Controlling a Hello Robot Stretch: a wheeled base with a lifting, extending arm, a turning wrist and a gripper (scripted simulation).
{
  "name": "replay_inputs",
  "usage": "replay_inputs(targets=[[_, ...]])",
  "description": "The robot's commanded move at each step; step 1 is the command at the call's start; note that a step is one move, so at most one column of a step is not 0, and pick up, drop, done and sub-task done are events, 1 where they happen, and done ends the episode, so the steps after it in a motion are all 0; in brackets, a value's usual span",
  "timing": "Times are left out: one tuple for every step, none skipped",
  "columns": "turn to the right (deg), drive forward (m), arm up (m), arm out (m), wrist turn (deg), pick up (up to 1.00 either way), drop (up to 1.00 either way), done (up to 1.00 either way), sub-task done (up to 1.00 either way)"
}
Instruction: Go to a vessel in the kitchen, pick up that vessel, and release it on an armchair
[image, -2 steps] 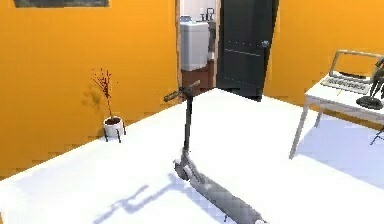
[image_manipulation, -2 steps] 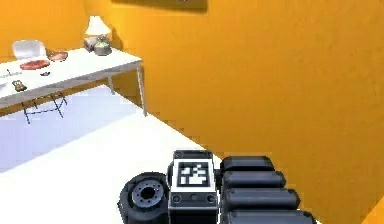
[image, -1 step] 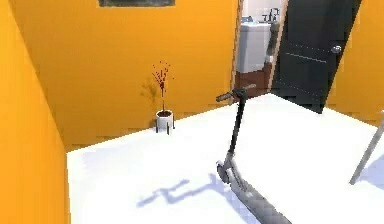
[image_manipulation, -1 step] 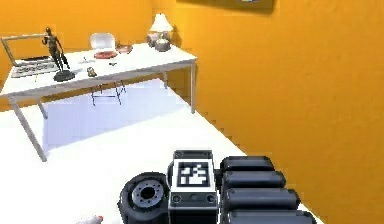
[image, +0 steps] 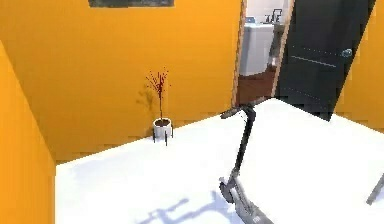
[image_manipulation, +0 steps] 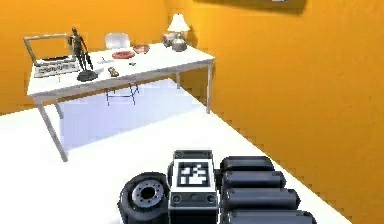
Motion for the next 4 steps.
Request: replay_inputs(targets=[[-6.0,0.00,0.00,0.00,0.0,0.00,0.00,0.00,0.00],[0.0,0.90,0.00,0.00,0.0,0.00,0.00,0.00,0.00],[-45.0,0.00,0.00,0.00,0.0,0.00,0.00,0.00,0.00],[-3.0,0.00,0.00,0.00,0.0,0.00,0.00,0.00,0.00]])
